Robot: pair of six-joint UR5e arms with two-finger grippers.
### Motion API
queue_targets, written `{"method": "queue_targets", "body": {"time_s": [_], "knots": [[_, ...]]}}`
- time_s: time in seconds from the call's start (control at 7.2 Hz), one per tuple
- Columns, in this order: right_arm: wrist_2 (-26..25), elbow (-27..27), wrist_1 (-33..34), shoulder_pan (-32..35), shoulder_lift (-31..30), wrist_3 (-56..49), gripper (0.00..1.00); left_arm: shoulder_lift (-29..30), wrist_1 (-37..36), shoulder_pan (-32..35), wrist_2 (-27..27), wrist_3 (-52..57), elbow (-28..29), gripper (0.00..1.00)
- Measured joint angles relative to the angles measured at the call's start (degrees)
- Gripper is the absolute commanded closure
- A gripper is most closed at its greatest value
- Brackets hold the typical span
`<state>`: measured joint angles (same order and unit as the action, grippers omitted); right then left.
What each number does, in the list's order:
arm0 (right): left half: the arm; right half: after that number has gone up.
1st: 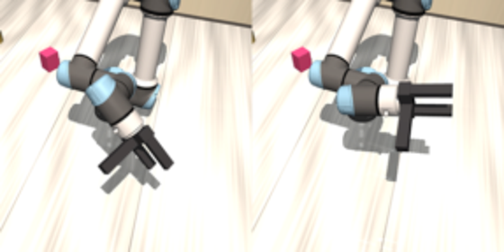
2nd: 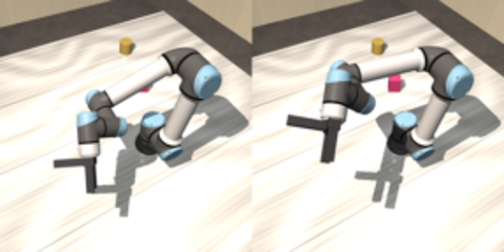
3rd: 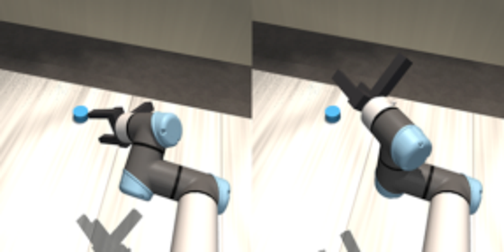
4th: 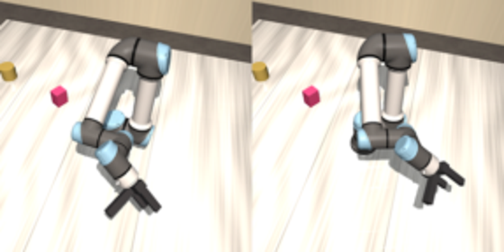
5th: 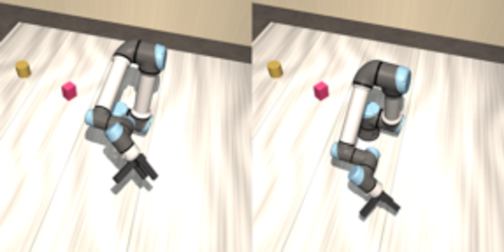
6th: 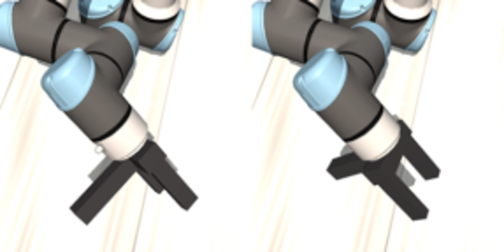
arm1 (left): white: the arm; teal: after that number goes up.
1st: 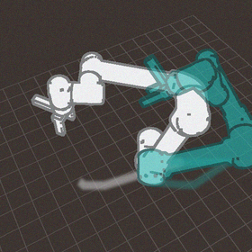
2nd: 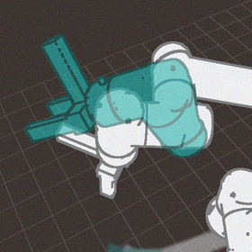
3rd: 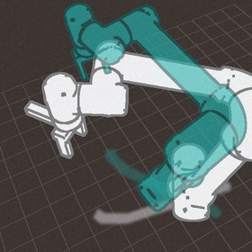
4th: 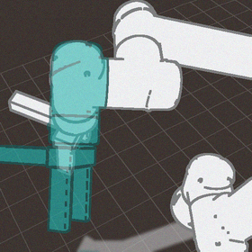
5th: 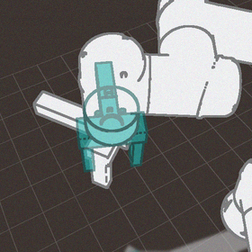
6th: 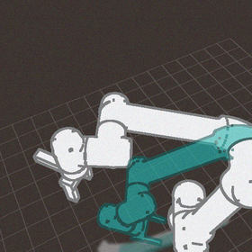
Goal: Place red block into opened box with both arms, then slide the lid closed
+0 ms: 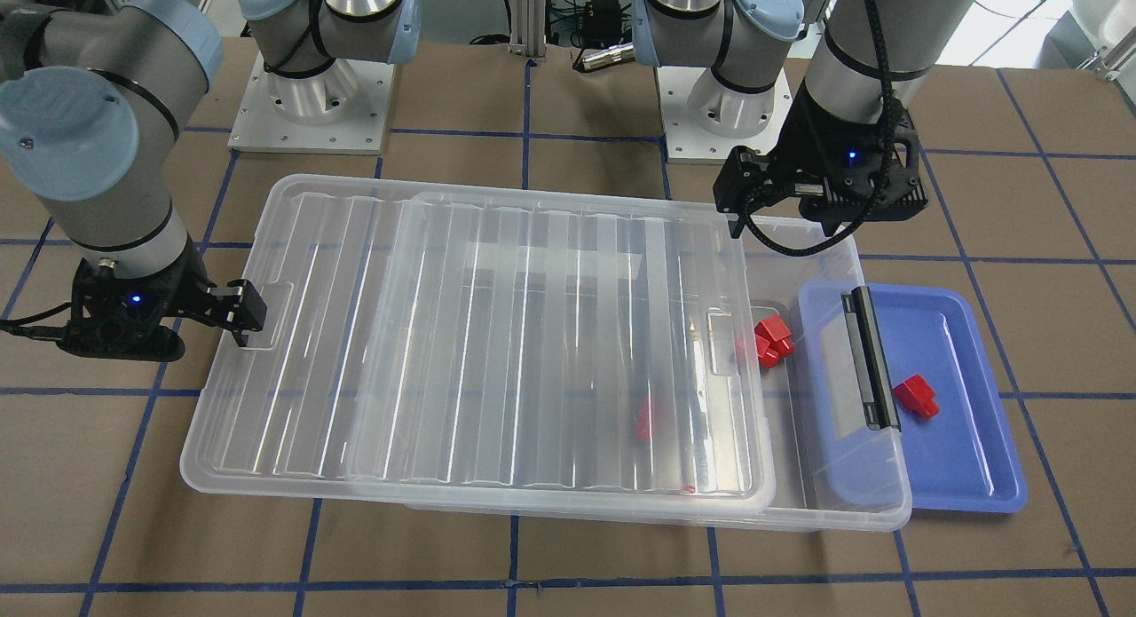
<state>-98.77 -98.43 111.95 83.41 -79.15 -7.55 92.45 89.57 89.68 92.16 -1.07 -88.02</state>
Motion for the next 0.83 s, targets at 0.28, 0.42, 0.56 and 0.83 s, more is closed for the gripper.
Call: {"method": "queue_targets", "body": {"time_s": [0.28, 0.42, 0.56, 0.83], "knots": [[-0.17, 0.19, 0.06, -2.49, -0.04, -1.26, 0.0, -0.45, 0.05, -0.57, 0.0, -0.31, 1.84, 0.0], [-0.19, 0.25, 0.19, -3.8, -0.04, -2.52, 0.0, -0.18, 0.32, -0.64, 0.28, -0.18, 4.08, 0.0], [-0.19, 0.25, 0.3, -4.61, -0.04, -3.24, 0.0, 0.48, 0.59, -1.03, 0.37, -0.2, 5.5, 0.0], [-0.19, 0.17, 0.31, -5.34, -0.3, -3.71, 0.0, 1.45, 0.56, -6.7, -0.75, -0.14, 4.37, 0.0]]}}
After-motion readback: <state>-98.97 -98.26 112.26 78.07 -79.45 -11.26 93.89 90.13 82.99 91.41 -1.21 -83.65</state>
